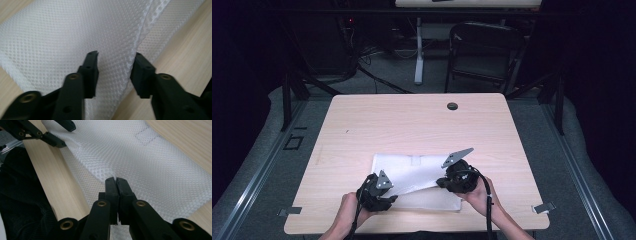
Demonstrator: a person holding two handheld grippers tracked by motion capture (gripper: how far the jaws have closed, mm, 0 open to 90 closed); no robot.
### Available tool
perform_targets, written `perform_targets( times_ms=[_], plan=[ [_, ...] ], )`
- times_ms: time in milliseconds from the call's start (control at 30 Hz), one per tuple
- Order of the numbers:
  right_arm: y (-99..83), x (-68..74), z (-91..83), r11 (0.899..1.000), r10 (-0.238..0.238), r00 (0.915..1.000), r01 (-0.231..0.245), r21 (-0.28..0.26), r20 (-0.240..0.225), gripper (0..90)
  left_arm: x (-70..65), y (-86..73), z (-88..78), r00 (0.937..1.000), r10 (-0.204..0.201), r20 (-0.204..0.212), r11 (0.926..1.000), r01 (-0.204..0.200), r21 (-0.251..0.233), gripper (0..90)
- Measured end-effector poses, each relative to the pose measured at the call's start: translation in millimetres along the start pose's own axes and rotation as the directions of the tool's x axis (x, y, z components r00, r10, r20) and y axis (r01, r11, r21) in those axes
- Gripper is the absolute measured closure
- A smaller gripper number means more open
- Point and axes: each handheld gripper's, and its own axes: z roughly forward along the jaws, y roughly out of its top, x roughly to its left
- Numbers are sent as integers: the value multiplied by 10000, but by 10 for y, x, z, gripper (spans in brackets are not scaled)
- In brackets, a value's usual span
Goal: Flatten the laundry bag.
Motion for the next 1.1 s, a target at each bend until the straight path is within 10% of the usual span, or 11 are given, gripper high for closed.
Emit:
perform_targets(
  times_ms=[100, 333, 667, 1100],
  plan=[
    [-19, -20, 34, 9999, -6, 10000, 5, 135, 85, 890, -1, 58, 1, 9998, 97, -155, 9998, -99, -159, 832],
    [-67, -55, 76, 9997, 25, 9997, -31, 247, 225, 862, 22, 106, -81, 9990, -424, -150, 9982, 417, -439, 873],
    [-100, 95, 121, 9983, -550, 9931, 529, 232, 1037, 340, 65, 138, -200, 9963, -861, -48, 9931, 855, -798, 874],
    [-200, 29, 49, 9966, -655, 9803, 551, 605, 1861, 528, 69, 135, -213, 9965, -815, 197, 9936, 828, -768, 874]
  ],
)
